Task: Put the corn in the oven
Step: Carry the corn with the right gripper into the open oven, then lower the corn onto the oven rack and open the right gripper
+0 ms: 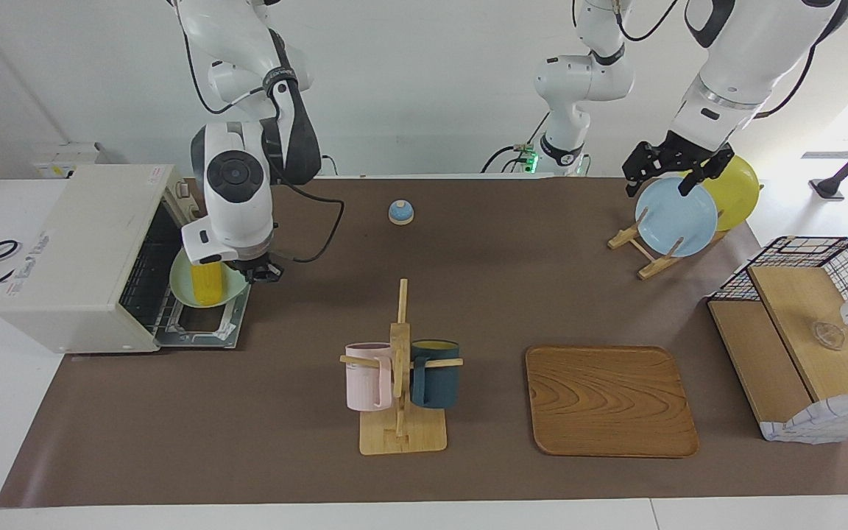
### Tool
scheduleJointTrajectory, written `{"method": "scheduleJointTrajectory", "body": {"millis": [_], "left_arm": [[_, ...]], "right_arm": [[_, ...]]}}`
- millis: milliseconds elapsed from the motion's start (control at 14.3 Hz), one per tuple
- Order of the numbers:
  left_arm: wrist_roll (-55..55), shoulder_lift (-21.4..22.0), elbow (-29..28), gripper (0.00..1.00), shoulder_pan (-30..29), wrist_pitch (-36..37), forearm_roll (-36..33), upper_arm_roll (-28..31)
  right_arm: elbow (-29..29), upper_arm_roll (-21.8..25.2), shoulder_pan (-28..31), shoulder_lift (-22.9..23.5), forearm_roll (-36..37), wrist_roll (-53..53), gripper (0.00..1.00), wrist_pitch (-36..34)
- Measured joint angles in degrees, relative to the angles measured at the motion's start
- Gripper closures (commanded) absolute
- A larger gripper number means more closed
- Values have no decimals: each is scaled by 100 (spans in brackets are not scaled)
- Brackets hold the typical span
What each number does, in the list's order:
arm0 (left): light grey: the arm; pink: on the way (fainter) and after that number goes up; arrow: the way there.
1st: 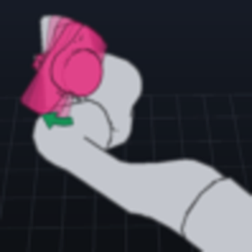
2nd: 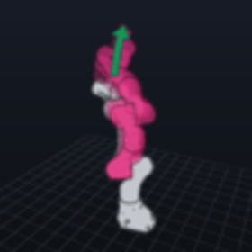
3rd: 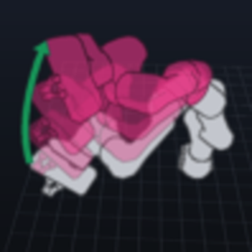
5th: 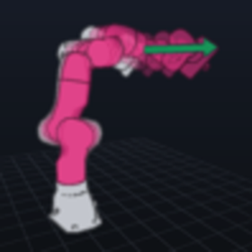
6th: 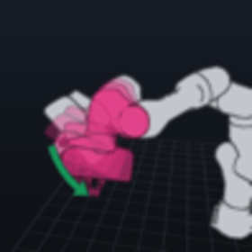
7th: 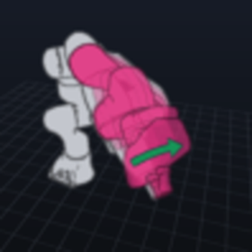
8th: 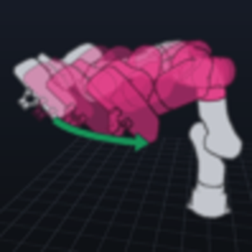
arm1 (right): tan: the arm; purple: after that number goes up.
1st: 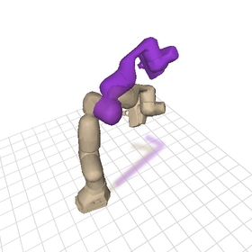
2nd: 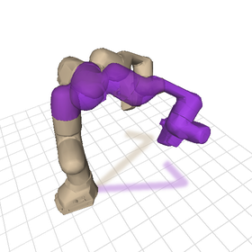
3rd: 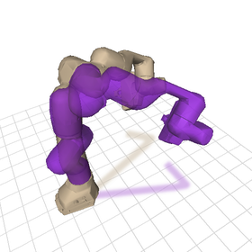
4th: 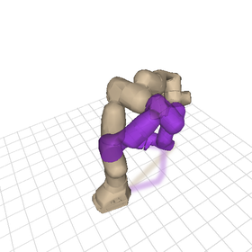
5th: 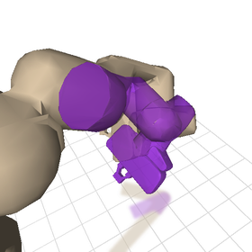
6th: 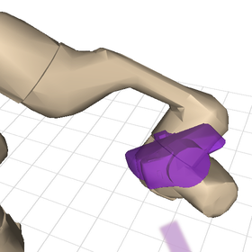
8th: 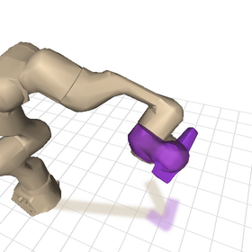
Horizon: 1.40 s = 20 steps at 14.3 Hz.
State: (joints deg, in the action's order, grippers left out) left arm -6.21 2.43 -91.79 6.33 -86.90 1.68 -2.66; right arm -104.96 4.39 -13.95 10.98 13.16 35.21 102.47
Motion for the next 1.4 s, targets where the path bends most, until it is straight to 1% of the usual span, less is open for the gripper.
{"method": "scheduleJointTrajectory", "body": {"millis": [140, 280, 421, 561, 771, 1052, 1192, 1332, 1402], "left_arm": [[0, 0, 0, 0, -3, 0, 0, -4], [0, 0, 0, 0, -4, 0, -1, -4], [0, 0, 0, 0, -4, 0, -1, -7], [1, 0, 0, 0, -14, 0, -2, -8], [189, 0, 0, 0, -112, 0, -3, -13], [278, 0, 0, 0, -247, 0, -4, -19], [279, 0, 0, 0, -255, 0, -3, -20], [279, 0, 0, 0, -256, 0, -4, -25], [279, 0, 0, 0, -256, 0, -4, -29]], "right_arm": [[-176, -3, 84, -79, 118, -39, 100, -14], [-359, -3, 337, -170, 151, -334, 100, 32], [-523, -1, 683, -227, 151, -683, 100, 243], [-698, -1, 900, -255, 151, -877, 100, 532], [-963, -4, 1053, -315, 155, -1093, 100, 938], [-1051, -4, 1276, -392, 157, -1565, 100, 1060], [-1075, -4, 1317, -403, 157, -1616, 100, 1141], [-1217, -5, 1347, -418, 157, -1638, 100, 1364], [-1326, -5, 1367, -448, 157, -1658, 92, 1501]]}}
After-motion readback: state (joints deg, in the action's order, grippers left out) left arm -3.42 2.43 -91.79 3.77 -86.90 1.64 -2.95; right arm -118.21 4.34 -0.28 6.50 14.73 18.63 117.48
